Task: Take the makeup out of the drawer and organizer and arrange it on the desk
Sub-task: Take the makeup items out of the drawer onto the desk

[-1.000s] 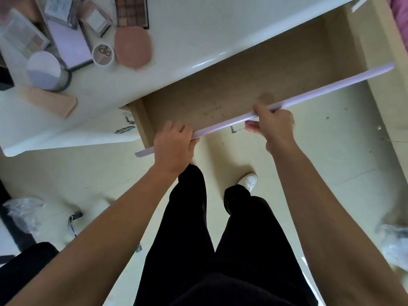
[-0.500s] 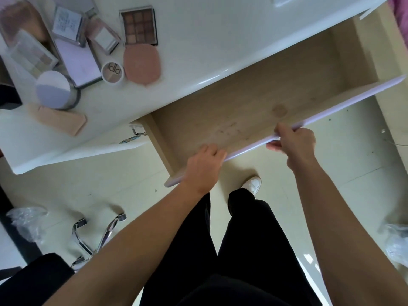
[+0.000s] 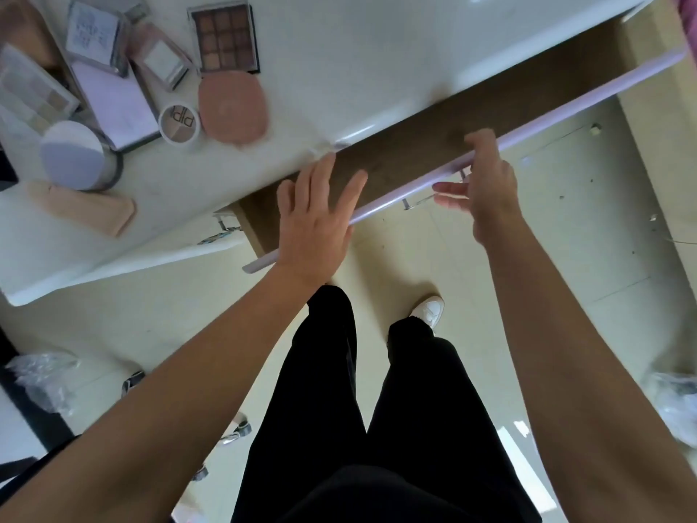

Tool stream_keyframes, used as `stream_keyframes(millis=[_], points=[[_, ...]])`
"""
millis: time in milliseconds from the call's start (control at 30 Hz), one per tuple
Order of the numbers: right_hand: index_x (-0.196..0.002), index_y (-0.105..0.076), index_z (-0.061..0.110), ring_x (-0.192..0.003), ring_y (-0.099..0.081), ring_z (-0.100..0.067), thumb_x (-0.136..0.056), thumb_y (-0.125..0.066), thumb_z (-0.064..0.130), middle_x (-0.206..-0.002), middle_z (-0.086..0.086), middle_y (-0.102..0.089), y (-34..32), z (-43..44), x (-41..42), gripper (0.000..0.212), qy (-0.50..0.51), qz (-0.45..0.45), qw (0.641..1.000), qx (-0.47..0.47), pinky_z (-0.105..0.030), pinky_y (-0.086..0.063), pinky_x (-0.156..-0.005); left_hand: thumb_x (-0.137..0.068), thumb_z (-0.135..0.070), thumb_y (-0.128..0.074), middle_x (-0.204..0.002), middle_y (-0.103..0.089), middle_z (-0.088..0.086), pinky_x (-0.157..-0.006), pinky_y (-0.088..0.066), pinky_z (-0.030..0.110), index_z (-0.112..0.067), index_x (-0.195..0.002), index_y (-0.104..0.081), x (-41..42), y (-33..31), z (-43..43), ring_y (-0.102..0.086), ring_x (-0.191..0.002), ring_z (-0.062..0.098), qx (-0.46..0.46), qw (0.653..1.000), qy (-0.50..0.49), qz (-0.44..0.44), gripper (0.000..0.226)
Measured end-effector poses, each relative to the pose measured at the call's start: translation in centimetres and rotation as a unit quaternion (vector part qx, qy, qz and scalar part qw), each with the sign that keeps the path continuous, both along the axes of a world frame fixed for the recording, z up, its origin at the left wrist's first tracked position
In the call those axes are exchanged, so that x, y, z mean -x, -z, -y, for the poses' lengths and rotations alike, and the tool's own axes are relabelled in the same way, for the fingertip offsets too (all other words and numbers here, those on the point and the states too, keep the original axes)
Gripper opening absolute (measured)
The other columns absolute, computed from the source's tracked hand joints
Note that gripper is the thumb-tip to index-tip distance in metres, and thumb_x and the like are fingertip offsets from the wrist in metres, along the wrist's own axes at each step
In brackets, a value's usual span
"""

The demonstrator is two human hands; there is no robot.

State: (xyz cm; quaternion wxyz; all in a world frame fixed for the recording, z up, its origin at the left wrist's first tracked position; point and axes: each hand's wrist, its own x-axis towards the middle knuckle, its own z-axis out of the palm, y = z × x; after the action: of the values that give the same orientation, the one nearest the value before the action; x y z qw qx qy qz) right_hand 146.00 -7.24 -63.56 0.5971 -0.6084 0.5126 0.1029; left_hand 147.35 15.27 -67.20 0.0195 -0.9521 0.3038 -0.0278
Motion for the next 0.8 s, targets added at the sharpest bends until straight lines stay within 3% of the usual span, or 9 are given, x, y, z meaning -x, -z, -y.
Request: stream_keyframes(millis=[133, 233, 300, 400, 500, 567, 700, 800], points=[[-0.084, -0.059, 0.019, -0.085, -0.075, -0.016, -0.083, -0.053, 0.055, -0.099, -0.003, -0.062, -0.2, -0.4, -0.1, 0.036, -0.010, 0.000, 1.000, 0.014, -0.043, -0.060, -0.086, -0.068, -0.046, -0.072, -0.154, -0.028, 0.023, -0.099, -0.032, 0.051, -0.016, -0.151, -0.031, -1.6, -0.8, -0.4, -0.031, -0.138, 0.037, -0.026, 0.999, -0.020, 0.021, 0.097], [-0.090, -0.061, 0.020, -0.080, -0.075, -0.012, -0.086, -0.059, 0.063, -0.093, 0.000, -0.065, -0.5, -1.2, -2.8, 0.043, -0.025, 0.030, 0.999, 0.024, -0.030, -0.062, -0.075, -0.067, -0.049, -0.073, -0.157, -0.030, 0.017, -0.104, -0.031, 0.050, -0.011, -0.153, -0.026, -3.6, -1.3, -0.2, -0.036, -0.139, 0.033, -0.022, 0.993, -0.114, 0.005, 0.105], [-0.098, -0.063, 0.016, -0.075, -0.075, -0.011, -0.082, -0.058, 0.072, -0.083, 0.004, -0.064, -0.4, -1.5, -4.5, 0.059, -0.044, 0.032, 0.998, 0.035, -0.024, -0.057, -0.065, -0.066, -0.047, -0.075, -0.154, -0.037, 0.015, -0.104, -0.034, 0.050, -0.010, -0.150, -0.030, -5.1, -1.2, 0.2, -0.043, -0.133, 0.033, -0.036, 0.993, -0.115, 0.010, 0.102], [-0.093, -0.066, 0.014, -0.074, -0.074, -0.012, -0.071, -0.063, 0.079, -0.085, 0.007, -0.065, 0.4, -1.4, -5.7, 0.068, -0.054, 0.035, 0.998, 0.022, -0.034, -0.062, -0.075, -0.066, -0.042, -0.077, -0.145, -0.047, 0.012, -0.100, -0.038, 0.046, -0.012, -0.146, -0.036, -6.5, -0.7, -0.1, -0.050, -0.121, 0.032, -0.048, 0.994, -0.091, 0.032, 0.095], [-0.108, -0.066, -0.002, -0.064, -0.073, -0.009, -0.064, -0.068, 0.080, -0.079, 0.004, -0.063, 1.0, -1.7, -6.3, 0.093, -0.042, 0.021, 0.999, 0.014, -0.043, -0.061, -0.082, -0.065, -0.040, -0.075, -0.142, -0.050, 0.008, -0.097, -0.039, 0.045, -0.014, -0.145, -0.038, -6.8, -0.5, -0.5, -0.052, -0.116, 0.031, -0.044, 0.995, -0.085, 0.042, 0.092], [-0.105, -0.067, -0.001, -0.059, -0.072, -0.007, -0.062, -0.069, 0.080, -0.077, 0.002, -0.064, 1.3, -2.2, -6.8, 0.092, -0.043, 0.020, 0.998, 0.035, -0.044, -0.061, -0.081, -0.066, -0.039, -0.073, -0.142, -0.050, 0.006, -0.096, -0.035, 0.044, -0.016, -0.146, -0.038, -6.8, -0.3, -0.6, -0.051, -0.113, 0.030, -0.038, 0.995, -0.082, 0.046, 0.090], [-0.084, -0.063, 0.017, -0.058, -0.072, -0.011, -0.061, -0.068, 0.082, -0.073, 0.005, -0.064, 2.1, -2.7, -6.8, 0.069, -0.066, 0.018, 0.995, 0.070, -0.043, -0.062, -0.076, -0.065, -0.041, -0.073, -0.140, -0.052, 0.003, -0.095, -0.029, 0.042, -0.018, -0.145, -0.040, -7.1, -0.2, -1.0, -0.046, -0.110, 0.027, -0.034, 0.996, -0.075, 0.041, 0.090], [-0.100, -0.060, 0.019, -0.071, -0.074, -0.018, -0.060, -0.068, 0.083, -0.091, 0.004, -0.066, 1.4, -2.4, -6.9, 0.076, -0.068, -0.004, 0.997, 0.034, -0.043, -0.062, -0.075, -0.064, -0.041, -0.079, -0.139, -0.051, 0.006, -0.096, -0.031, 0.044, -0.016, -0.144, -0.040, -7.2, -0.7, -0.9, -0.048, -0.111, 0.030, -0.037, 0.997, -0.074, 0.014, 0.093]])
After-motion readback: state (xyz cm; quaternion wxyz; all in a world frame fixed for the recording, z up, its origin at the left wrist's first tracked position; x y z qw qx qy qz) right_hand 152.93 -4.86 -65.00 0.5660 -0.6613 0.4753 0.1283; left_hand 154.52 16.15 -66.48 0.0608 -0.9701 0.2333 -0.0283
